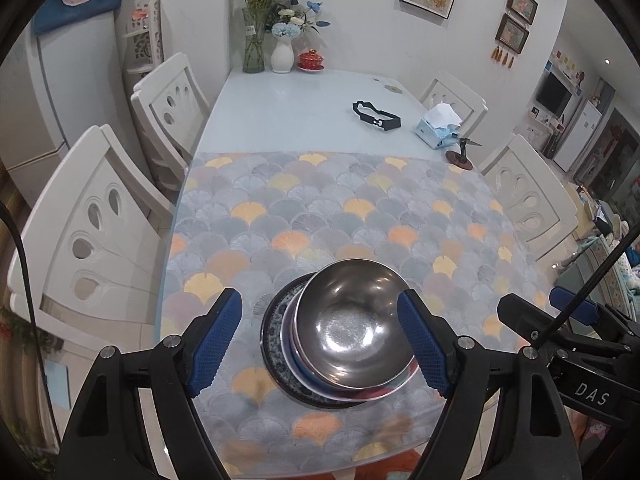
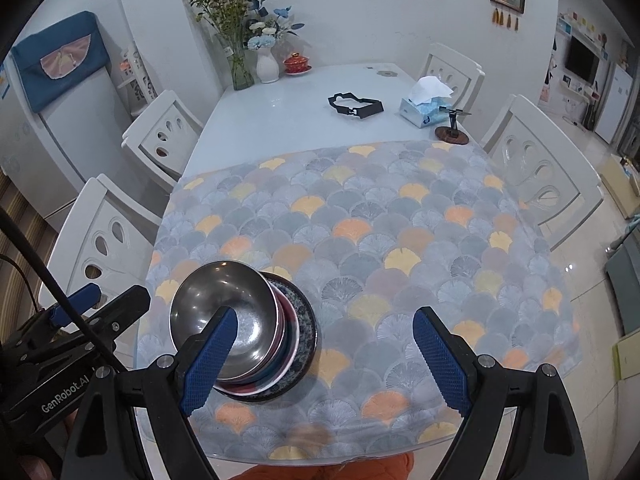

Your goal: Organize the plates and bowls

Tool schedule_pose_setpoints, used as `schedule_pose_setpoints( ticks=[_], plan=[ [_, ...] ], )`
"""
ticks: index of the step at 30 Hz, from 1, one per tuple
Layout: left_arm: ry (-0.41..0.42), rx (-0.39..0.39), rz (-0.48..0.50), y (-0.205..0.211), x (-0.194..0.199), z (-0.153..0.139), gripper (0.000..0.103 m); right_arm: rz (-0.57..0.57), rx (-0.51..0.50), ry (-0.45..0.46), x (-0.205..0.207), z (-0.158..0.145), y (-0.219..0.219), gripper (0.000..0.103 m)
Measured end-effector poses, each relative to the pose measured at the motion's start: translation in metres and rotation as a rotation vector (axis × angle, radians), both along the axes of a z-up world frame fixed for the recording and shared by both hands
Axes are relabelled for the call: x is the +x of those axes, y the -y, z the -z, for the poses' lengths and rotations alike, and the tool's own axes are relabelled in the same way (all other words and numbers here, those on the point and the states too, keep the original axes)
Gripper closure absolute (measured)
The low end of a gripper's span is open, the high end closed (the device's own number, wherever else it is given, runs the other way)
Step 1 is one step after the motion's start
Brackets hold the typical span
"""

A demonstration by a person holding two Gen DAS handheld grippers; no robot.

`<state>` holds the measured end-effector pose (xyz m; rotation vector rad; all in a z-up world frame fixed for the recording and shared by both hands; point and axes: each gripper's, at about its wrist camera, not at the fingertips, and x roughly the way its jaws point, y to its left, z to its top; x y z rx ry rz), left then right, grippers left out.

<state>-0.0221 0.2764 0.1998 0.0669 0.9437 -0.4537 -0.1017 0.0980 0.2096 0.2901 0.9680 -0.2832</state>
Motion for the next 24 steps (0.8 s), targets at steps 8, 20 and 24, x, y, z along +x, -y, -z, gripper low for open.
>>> schedule_pose_setpoints(
  ticks=[8, 20, 24],
  plan=[
    [-0.001, -0.001, -0.005, 0.006, 0.003, -0.001, 0.024, 0.002, -0.004, 0.008, 0.001, -0.004, 0.004, 0.015],
    [0.026, 0.03, -0.033, 0.012, 0.001, -0.007, 0.024, -0.007, 0.019, 0.001, 0.002, -0.003, 0.01, 0.015],
    [0.026, 0.039, -0.036, 0.014, 0.001, -0.007, 0.024, -0.017, 0.021, -0.002, 0.004, -0.003, 0.009, 0.015]
  ],
)
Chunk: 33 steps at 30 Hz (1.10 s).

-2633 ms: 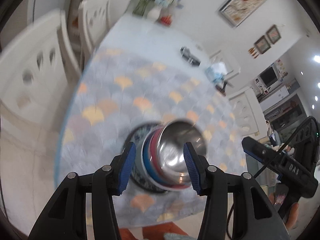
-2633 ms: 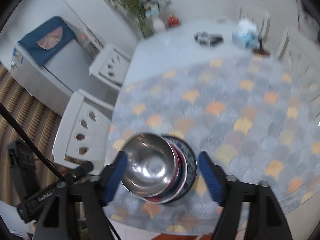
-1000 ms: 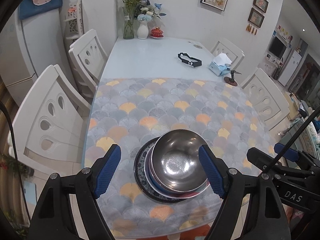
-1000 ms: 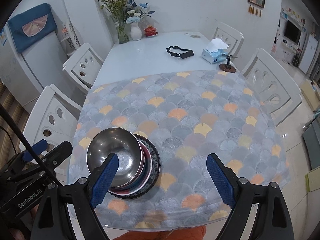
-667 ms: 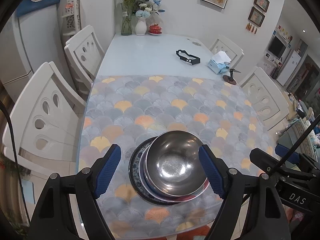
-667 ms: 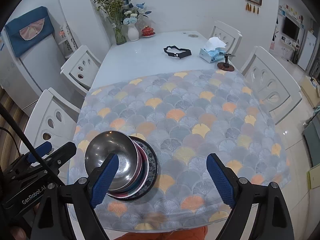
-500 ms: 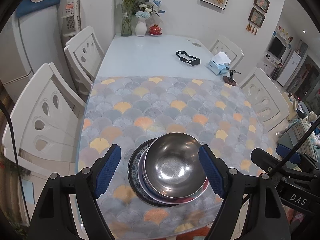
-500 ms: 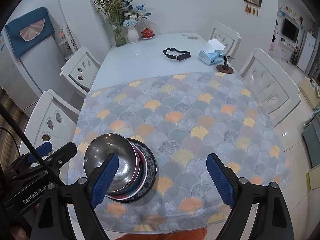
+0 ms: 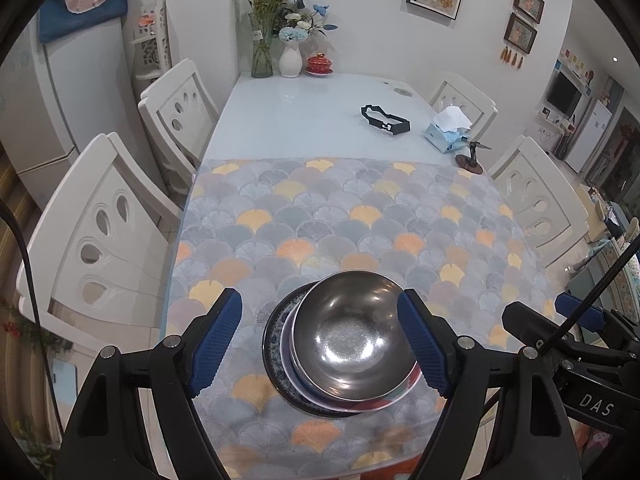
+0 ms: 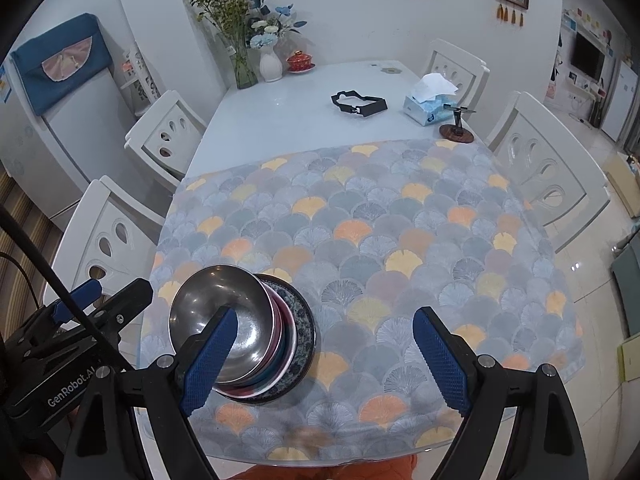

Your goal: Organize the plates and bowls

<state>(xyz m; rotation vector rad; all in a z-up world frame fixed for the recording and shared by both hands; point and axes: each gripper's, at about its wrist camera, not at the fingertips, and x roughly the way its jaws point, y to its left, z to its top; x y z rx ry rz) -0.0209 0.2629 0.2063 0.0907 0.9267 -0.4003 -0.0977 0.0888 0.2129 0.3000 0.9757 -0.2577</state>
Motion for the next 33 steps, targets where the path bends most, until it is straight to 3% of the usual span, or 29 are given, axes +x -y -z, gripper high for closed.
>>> schedule_pose_setpoints(
  ticks=[19, 28, 33],
  plan=[
    [0.02, 0.052, -0.018, -0.004, 0.003, 0.001, 0.024, -0.02, 0.023, -0.018, 0.008, 0.01, -0.007, 0.015],
    [0.1, 0.165, -0.067, -0.005, 0.003, 0.001, 0.023, -0.027, 0.023, -0.023, 0.009, 0.012, -0.011, 0.015],
    [0.081, 0.157, -0.065, -0.009, 0.006, 0.002, 0.023, -0.033, 0.027, -0.022, 0.01, 0.012, -0.014, 0.015]
  ],
)
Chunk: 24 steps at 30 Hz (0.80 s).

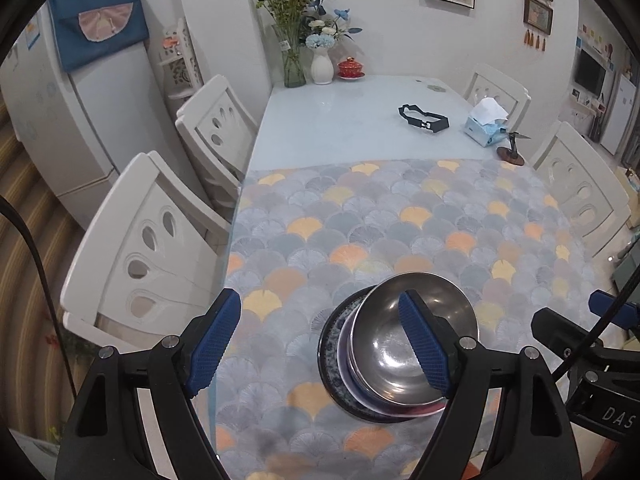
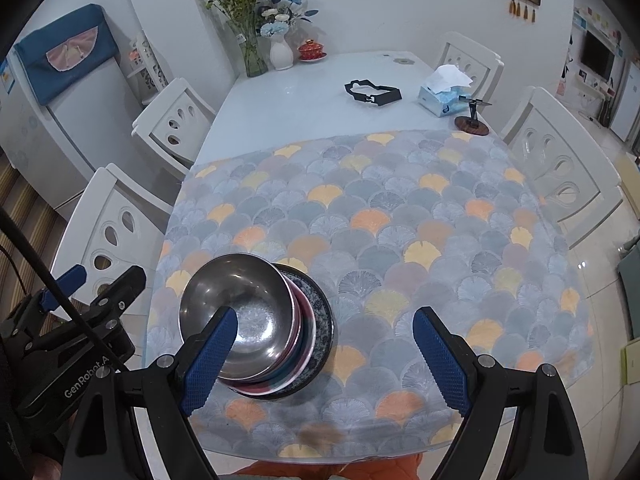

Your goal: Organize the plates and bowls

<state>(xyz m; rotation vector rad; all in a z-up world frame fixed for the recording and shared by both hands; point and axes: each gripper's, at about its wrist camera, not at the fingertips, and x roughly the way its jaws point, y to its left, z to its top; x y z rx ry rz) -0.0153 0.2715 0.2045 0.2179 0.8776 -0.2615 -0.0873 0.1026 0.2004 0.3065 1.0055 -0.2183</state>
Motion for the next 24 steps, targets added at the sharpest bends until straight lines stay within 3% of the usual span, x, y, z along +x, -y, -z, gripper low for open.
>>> schedule_pose_setpoints(
  ticks=[10, 24],
  plan=[
    [-0.073, -0.011, -0.041, -0.018, 0.006, 0.015, 0.023, -0.018, 0.03, -0.002, 0.008, 0.01, -0.003, 0.015],
    [-0.056, -0.017, -0.04, -0.028, 0.004, 0.013, 0.023, -0.066, 0.002, -0.001, 0.011, 0.009, -0.023, 0.015]
  ],
)
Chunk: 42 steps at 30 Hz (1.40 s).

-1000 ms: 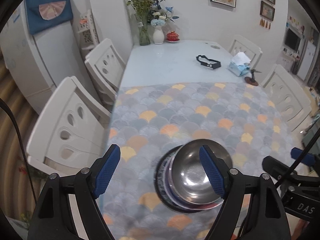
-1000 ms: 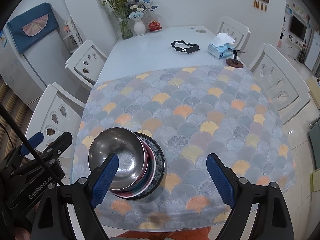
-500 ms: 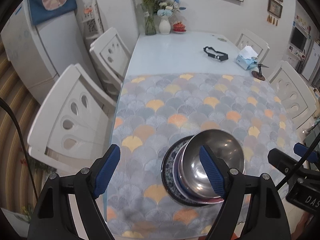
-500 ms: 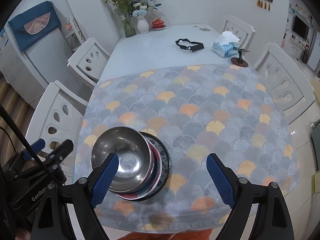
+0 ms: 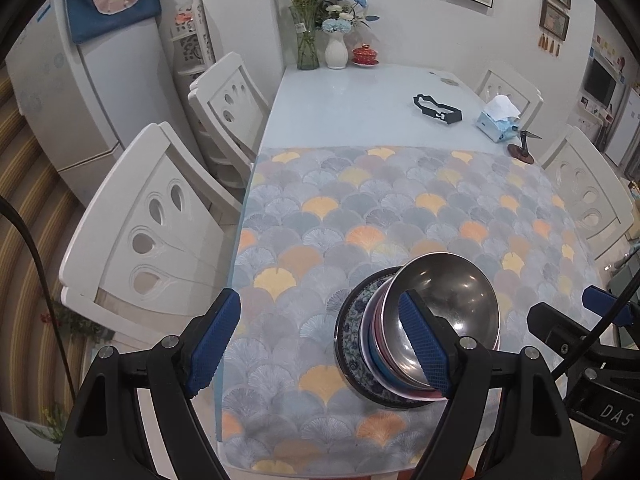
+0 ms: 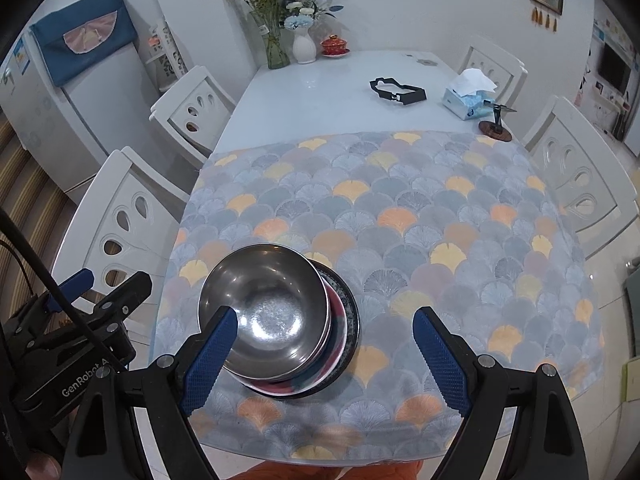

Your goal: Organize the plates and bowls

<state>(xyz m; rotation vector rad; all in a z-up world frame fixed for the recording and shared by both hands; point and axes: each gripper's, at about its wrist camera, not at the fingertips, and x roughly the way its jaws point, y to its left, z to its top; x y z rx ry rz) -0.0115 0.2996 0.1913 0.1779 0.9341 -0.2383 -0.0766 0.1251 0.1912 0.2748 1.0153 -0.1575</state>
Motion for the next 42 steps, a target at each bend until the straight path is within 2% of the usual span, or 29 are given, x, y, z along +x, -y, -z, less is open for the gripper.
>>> schedule_pose_setpoints(
  ticks=[20, 32, 39, 42],
  plan=[
    [-0.002, 0.015, 0.034, 0.011, -0.011, 0.0, 0.023, 0.037, 0.013, -0.009, -0.013, 0.004, 0.008, 0.015],
    [0.026, 0.029, 0.03, 0.021, -0.013, -0.005, 0.023, 0.049, 0.004, -0.019, -0.015, 0.006, 0.021, 0.015],
    [0.023, 0.039, 0.019, 0.036, -0.014, -0.006, 0.023, 0.029, 0.021, -0.026, -0.018, 0.01, 0.031, 0.015],
    [0.041, 0.032, -0.015, 0.041, -0.018, -0.009, 0.023, 0.017, 0.02, -0.031, -0.021, 0.011, 0.041, 0.015]
  ],
)
